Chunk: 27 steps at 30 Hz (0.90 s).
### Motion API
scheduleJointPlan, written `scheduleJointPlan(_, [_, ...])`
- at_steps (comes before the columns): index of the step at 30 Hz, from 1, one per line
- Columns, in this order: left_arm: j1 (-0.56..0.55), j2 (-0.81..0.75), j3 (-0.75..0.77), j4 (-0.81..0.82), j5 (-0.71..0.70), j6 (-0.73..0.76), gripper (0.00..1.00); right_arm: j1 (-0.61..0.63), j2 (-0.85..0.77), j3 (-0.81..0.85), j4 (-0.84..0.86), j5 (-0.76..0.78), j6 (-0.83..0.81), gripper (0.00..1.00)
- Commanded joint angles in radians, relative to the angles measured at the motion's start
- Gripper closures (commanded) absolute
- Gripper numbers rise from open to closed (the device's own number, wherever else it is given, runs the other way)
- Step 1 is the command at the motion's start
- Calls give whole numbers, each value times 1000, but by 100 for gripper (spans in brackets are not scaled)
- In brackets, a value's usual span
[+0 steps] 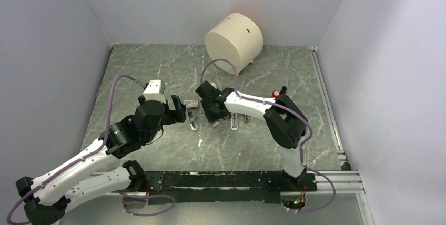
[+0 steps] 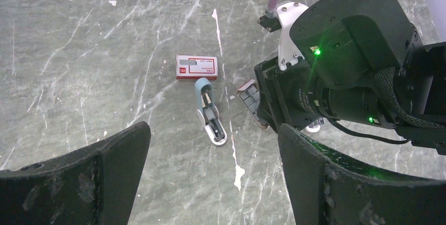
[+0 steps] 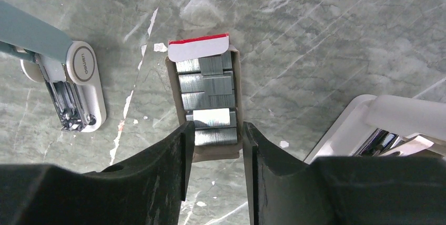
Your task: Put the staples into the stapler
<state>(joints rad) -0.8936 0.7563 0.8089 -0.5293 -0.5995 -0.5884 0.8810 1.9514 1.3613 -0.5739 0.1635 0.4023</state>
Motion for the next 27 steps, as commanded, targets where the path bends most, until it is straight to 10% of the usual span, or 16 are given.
scheduleJointPlan(1, [6, -2, -2, 3, -19, -5, 4, 2, 14, 25, 4, -9, -13, 57])
scheduleJointPlan(27, [6, -11, -5, 0, -20, -7, 4, 19, -7, 18, 43, 7, -15, 76])
